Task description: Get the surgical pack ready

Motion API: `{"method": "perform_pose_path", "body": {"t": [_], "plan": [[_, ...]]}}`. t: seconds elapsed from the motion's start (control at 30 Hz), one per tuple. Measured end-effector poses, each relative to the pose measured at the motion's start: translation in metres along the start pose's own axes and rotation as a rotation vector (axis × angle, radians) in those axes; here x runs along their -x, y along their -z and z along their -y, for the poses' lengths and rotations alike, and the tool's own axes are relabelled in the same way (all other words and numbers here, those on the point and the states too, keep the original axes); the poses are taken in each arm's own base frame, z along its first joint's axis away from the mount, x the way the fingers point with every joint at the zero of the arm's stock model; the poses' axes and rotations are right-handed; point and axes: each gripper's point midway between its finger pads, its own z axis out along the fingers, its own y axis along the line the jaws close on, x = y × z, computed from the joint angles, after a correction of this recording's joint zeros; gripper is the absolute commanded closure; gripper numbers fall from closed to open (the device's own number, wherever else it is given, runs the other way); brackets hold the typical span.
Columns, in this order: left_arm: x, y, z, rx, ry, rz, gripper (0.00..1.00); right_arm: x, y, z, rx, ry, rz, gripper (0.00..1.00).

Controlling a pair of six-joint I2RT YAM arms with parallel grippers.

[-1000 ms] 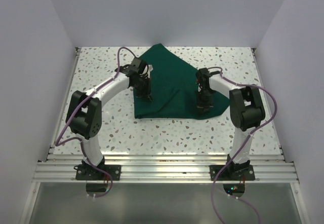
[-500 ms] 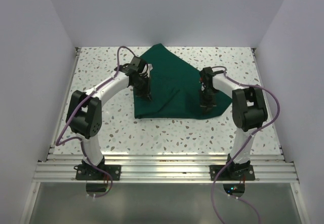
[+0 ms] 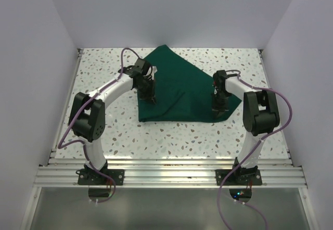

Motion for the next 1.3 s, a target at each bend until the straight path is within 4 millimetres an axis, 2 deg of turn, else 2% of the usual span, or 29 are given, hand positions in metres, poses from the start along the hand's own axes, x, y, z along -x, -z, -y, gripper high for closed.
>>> {"method": "perform_pose_path", "body": {"t": [0.1,0.2,0.4,0.53,0.67,0.9,1.0,1.03,1.1,1.2,1.23,1.3], "plan": [[0.000,0.000,0.000,0.000,0.000,0.000,1.00,0.002,0.003,-0.004,0.003,0.009,0.007,1.00],[0.000,0.000,0.000,-0.002,0.000,0.000,1.00,0.010,0.011,-0.015,0.013,0.031,0.033,1.00],[0.000,0.000,0.002,-0.008,0.000,-0.003,1.00,0.021,0.028,-0.061,0.079,0.102,0.093,1.00],[0.000,0.000,0.002,-0.008,0.001,-0.003,1.00,0.017,0.019,-0.083,0.123,0.119,0.072,1.00],[0.000,0.000,0.002,-0.008,0.001,-0.003,1.00,0.014,-0.003,-0.085,0.124,0.104,0.019,1.00],[0.000,0.000,0.002,-0.009,0.000,-0.003,1.00,0.013,-0.002,-0.086,0.142,0.084,0.002,1.00],[-0.001,0.000,0.003,-0.015,-0.001,-0.004,1.00,0.021,0.003,-0.083,0.133,0.068,0.018,1.00],[-0.001,0.000,0.003,-0.018,-0.001,-0.005,1.00,0.026,0.005,-0.080,0.135,0.052,0.031,0.92],[0.000,0.000,0.005,-0.026,-0.002,-0.003,1.00,0.040,0.011,-0.067,0.137,-0.004,0.060,0.86],[0.002,0.000,0.006,-0.034,-0.007,0.002,1.00,0.063,0.021,-0.026,0.133,-0.150,0.107,0.69],[0.002,0.000,0.007,-0.036,-0.013,0.006,1.00,0.071,0.025,-0.008,0.122,-0.206,0.130,0.62],[0.004,0.000,0.007,-0.040,-0.020,0.014,1.00,0.086,0.033,0.028,0.112,-0.327,0.180,0.54]]}}
